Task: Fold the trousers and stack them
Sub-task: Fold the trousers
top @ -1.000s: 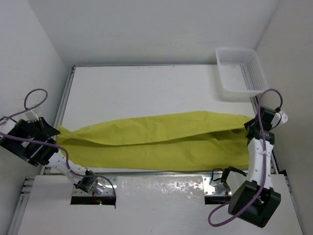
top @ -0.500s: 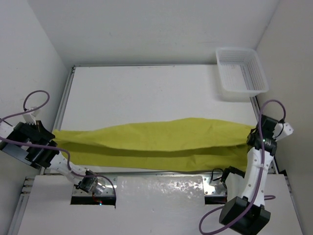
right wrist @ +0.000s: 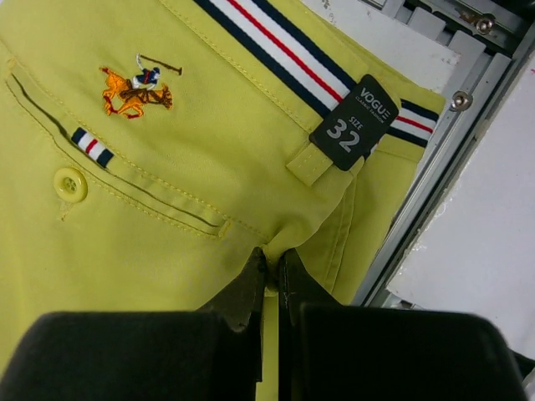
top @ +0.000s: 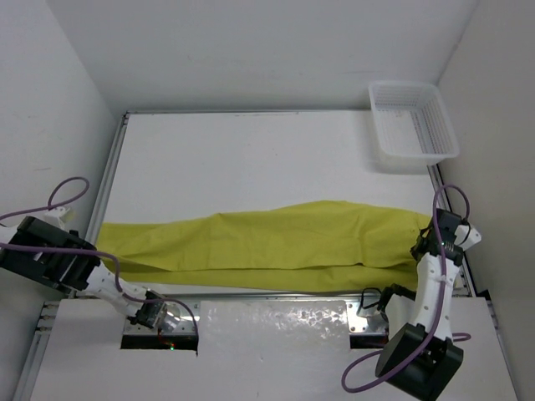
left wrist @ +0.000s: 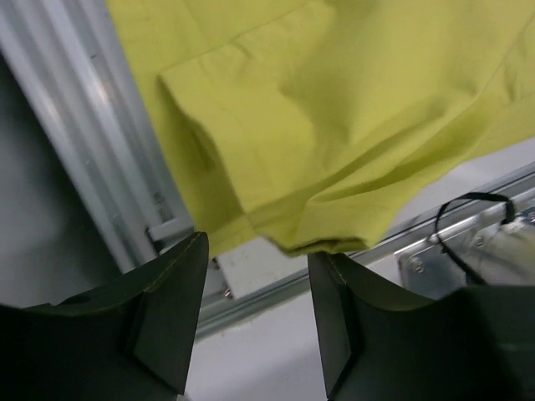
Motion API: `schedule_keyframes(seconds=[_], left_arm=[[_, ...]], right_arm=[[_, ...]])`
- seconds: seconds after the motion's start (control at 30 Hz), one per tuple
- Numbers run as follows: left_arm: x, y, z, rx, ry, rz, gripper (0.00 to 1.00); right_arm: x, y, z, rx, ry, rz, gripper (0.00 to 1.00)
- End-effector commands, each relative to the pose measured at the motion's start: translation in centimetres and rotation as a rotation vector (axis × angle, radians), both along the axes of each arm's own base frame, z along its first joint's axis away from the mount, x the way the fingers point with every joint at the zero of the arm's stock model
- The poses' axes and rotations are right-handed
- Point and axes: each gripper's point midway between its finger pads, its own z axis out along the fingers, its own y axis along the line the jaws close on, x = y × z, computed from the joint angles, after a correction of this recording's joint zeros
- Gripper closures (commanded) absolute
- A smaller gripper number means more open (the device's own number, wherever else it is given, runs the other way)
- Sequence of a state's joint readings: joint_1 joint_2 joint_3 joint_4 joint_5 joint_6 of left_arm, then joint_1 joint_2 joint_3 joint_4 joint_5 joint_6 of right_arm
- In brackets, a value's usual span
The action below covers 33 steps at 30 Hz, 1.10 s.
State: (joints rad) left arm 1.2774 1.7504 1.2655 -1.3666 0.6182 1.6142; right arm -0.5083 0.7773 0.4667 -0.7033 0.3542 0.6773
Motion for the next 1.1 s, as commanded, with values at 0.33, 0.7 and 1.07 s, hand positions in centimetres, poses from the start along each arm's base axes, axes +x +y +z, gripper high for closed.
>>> schedule_keyframes(seconds=[0.33,0.7,1.07], left_arm=[[-5.6,-1.7,-0.4,0.361,0.092,-0.488,0.5],[2.7,1.5,3.6,0.317,0.039,-0.16,0.52],[8.7,2.0,-1.2,0.466,0.051,0.197,0.56]], right_arm=[[2.3,-0.2,0.7,0.014,-0.045,0.059,1.0],[2.7,-0.3,0.4,0.017,-0.052,0.07,1.0],[3.3,-0.5,0.2,0.014,-0.021,0.134,1.0]])
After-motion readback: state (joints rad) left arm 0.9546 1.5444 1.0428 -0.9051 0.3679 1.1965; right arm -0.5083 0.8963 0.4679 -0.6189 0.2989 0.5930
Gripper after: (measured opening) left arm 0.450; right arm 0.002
